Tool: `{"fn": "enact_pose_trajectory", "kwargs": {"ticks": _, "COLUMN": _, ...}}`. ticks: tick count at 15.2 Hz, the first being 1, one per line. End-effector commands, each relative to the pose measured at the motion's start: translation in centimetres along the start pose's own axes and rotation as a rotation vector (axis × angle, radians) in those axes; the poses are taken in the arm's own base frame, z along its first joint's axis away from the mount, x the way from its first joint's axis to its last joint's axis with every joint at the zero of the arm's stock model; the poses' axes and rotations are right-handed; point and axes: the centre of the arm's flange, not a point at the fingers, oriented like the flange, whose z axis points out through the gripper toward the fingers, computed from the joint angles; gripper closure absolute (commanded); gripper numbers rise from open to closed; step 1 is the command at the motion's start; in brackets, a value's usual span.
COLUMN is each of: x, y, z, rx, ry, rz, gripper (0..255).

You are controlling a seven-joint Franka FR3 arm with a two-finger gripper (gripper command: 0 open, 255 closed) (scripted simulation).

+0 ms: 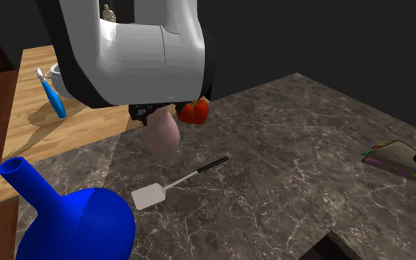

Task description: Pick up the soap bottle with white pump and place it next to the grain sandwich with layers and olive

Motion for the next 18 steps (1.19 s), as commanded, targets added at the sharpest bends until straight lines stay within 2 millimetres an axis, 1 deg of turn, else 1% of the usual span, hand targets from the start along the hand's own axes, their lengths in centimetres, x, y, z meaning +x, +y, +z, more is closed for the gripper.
{"fn": "enact_pose_trajectory", "kwargs": {"ticks": 1, "x": 0.0, "y": 0.0, "z": 0.0, "rx": 0.0, "ry": 0.0, "rz": 0.0, "gripper": 0}}
{"fn": "enact_pose_trajectory", "kwargs": {"ticks": 4, "x": 0.0, "y": 0.0, "z": 0.0, "rx": 0.0, "ry": 0.0, "rz": 0.0, "gripper": 0}}
{"fn": "enact_pose_trajectory", "kwargs": {"ticks": 5, "x": 0.0, "y": 0.0, "z": 0.0, "rx": 0.0, "ry": 0.0, "rz": 0.0, "gripper": 255}}
{"fn": "enact_pose_trajectory", "kwargs": {"ticks": 14, "x": 0.0, "y": 0.0, "z": 0.0, "rx": 0.0, "ry": 0.0, "rz": 0.0, "gripper": 255}}
{"fn": "enact_pose_trajectory", "kwargs": {"ticks": 18, "x": 0.8, "y": 0.0, "z": -1.9, "rx": 0.0, "ry": 0.0, "rz": 0.0, "gripper": 255}}
